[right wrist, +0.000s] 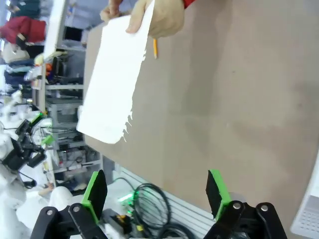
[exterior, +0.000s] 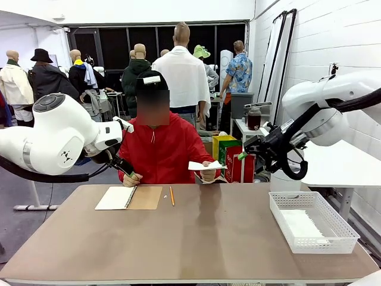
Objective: Sort the paper based on its condition.
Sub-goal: If a person hands you a paper, place it in the Organizing basket , and if it's crumpled, put it in the Trash can.
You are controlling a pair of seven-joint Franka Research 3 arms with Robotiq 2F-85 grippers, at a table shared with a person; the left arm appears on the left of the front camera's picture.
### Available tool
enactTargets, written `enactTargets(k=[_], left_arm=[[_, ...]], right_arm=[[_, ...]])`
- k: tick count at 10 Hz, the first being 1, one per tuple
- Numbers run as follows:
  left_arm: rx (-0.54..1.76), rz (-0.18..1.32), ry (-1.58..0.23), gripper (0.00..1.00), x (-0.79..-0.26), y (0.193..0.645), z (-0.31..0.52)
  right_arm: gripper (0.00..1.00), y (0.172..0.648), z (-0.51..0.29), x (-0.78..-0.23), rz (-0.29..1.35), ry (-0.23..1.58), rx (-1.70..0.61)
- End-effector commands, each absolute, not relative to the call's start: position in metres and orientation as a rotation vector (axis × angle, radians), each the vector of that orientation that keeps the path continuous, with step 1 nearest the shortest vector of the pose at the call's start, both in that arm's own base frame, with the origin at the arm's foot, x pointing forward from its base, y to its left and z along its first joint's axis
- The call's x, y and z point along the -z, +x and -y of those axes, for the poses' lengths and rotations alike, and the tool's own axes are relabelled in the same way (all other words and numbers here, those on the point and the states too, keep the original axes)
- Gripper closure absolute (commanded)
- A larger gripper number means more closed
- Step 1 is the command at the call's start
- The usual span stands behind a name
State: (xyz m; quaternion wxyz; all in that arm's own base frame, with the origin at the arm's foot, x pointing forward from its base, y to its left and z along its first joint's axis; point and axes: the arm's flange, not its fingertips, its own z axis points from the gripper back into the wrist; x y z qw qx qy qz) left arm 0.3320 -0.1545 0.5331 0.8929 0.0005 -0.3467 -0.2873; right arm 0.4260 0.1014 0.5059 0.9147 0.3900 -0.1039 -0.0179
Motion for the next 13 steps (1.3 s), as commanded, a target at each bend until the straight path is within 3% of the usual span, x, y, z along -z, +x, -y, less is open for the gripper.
enactTargets(k=[1, 7, 9, 13], left_arm=[[0.596, 0.718, 0.004, 0.0, -0.533, 0.332, 0.155], [0.596, 0.718, 0.004, 0.0, -0.533, 0.332, 0.155], [0.596, 0.718, 0.004, 0.0, -0.533, 0.332, 0.155], [0.596, 0.718, 0.004, 0.0, -0.533, 0.332, 0.155]], right_arm=[[0.0, 0.457, -0.114, -0.499, 0.113, 0.896, 0.177], [0.0, 0.51, -0.132, -0.448, -0.189, 1.104, 0.459], [0.0, 0.522, -0.139, -0.439, -0.277, 1.142, 0.412], [0.0, 0.53, -0.142, -0.434, -0.297, 1.19, 0.387]])
